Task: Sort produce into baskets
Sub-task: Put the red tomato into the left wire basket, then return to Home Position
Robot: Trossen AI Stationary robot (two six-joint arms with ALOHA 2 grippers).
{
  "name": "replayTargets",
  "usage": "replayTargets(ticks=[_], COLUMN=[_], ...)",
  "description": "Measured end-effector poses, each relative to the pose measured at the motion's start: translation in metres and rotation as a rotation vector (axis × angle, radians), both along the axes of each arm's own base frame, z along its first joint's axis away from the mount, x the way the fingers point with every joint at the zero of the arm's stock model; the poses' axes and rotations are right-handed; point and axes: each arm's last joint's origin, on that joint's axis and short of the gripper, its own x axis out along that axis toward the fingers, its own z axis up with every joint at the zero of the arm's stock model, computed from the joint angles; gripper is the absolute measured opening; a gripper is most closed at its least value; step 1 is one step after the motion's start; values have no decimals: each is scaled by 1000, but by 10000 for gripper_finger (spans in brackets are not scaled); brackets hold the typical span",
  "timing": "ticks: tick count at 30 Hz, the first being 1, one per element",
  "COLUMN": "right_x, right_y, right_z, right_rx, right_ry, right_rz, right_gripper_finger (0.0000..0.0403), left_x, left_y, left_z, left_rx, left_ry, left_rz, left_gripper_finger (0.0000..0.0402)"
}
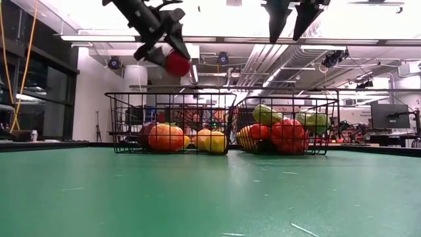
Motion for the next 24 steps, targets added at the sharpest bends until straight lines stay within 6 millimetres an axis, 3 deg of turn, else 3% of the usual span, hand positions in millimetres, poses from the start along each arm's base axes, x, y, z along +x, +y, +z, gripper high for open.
replayTargets(ticks=[6,16,19,24], right_x=[-6,-39,-50,-65], right_y=[-1,-4,-5,2], right_z=[6,36,46,56], right_rx=[3,-1,-13,-23], right_ry=[-23,-147,-184,-182], right_rz=[-1,-6,-3,94], right_gripper_finger=[397,397,397,397], left_x=[9,8,12,19], left_y=[-9,-4,-19,-69], left_z=[7,9,16,15], left_rx=[18,-45,-5,117], left_ry=[-87,-143,-183,-303], left_rz=[-66,-58,-134,-323], left_gripper_finger=[314,392,394,394])
